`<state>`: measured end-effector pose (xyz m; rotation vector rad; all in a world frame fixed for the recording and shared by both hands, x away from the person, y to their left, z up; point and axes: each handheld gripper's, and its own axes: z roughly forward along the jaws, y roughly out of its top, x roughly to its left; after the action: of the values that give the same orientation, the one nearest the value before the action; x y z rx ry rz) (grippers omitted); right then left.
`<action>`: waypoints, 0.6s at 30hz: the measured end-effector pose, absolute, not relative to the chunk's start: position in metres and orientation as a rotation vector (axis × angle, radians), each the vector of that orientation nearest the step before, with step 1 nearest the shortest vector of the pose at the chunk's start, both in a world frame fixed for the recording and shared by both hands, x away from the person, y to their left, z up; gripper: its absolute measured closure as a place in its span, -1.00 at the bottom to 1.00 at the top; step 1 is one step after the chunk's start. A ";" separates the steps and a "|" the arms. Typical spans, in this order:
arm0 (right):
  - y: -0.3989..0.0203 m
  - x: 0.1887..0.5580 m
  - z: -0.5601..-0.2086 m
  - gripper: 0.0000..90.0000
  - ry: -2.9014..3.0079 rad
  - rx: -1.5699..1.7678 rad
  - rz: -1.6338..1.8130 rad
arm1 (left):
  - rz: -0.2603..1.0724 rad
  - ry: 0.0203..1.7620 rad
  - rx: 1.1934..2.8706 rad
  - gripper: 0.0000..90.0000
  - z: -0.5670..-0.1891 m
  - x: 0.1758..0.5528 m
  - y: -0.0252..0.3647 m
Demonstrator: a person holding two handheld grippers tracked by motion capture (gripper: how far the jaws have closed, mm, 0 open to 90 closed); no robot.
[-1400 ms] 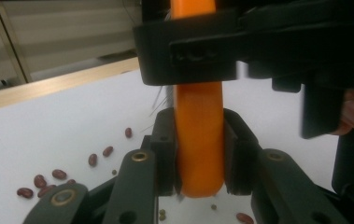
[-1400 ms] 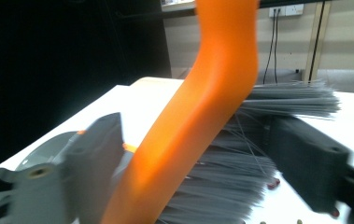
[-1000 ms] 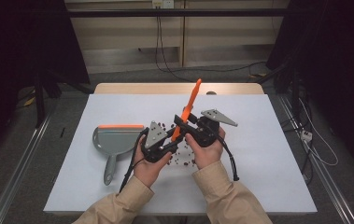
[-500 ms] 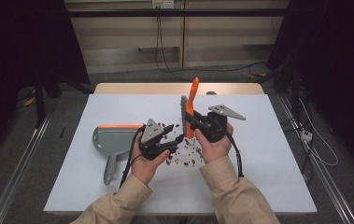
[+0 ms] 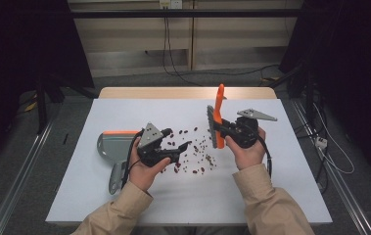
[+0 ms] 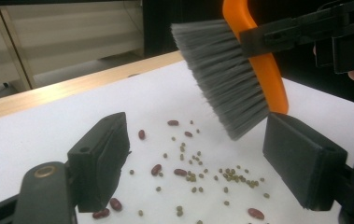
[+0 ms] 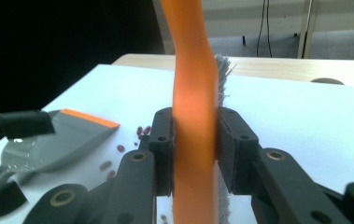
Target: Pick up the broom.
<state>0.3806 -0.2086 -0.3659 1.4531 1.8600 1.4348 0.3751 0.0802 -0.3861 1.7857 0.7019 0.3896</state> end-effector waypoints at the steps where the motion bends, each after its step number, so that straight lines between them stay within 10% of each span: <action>1: -0.211 0.380 -0.366 0.54 1.870 1.458 1.428 | 0.383 0.708 1.779 -0.56 -0.386 0.375 0.081; 18: -0.249 0.372 -0.370 0.54 1.968 1.557 1.290 | 0.416 0.739 1.770 -0.69 -0.377 0.374 0.121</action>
<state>0.3721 -0.2492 -0.3703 1.5571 1.9681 1.2902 0.3743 0.1215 -0.3775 1.7698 0.7395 0.4164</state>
